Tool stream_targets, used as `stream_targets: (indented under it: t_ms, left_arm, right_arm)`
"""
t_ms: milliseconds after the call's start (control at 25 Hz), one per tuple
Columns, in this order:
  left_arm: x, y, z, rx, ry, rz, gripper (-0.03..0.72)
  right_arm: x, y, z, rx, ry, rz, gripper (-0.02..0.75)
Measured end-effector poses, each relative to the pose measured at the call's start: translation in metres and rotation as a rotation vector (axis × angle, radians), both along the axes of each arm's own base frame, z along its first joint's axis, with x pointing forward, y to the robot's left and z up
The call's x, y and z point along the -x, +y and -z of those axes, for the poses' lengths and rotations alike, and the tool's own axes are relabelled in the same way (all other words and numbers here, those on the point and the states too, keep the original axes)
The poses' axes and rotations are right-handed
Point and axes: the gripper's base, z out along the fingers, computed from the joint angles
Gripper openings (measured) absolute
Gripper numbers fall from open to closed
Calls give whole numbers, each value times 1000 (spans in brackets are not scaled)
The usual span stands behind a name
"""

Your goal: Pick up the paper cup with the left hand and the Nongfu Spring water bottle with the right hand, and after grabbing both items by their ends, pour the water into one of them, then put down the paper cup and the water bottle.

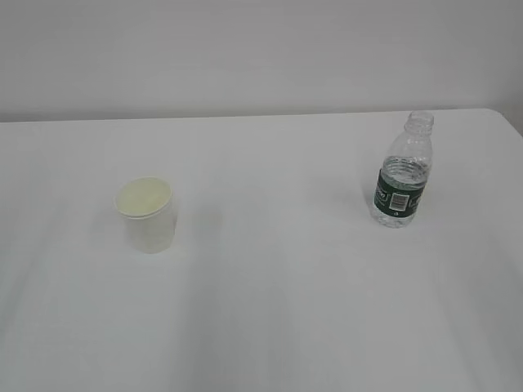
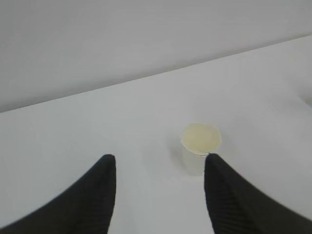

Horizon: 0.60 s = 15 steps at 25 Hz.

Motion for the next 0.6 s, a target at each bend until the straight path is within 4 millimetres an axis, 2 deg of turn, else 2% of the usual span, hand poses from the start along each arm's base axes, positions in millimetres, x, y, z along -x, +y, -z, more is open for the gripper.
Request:
stream_targets:
  t_ms: [240,440,600]
  left_arm:
    - [-6,0,-9,-17,-106,-6,411]
    - [-9,-1,-23,13,-266,-4,411]
    - [-14,-2,-25,18,-291,-2,410]
  right_arm:
    - [-22,0,-2,-13,-1,1,512]
    - [-33,0,-4,-18,-29,5,512]
    - [-39,0,-3,-56,-87,6,512]
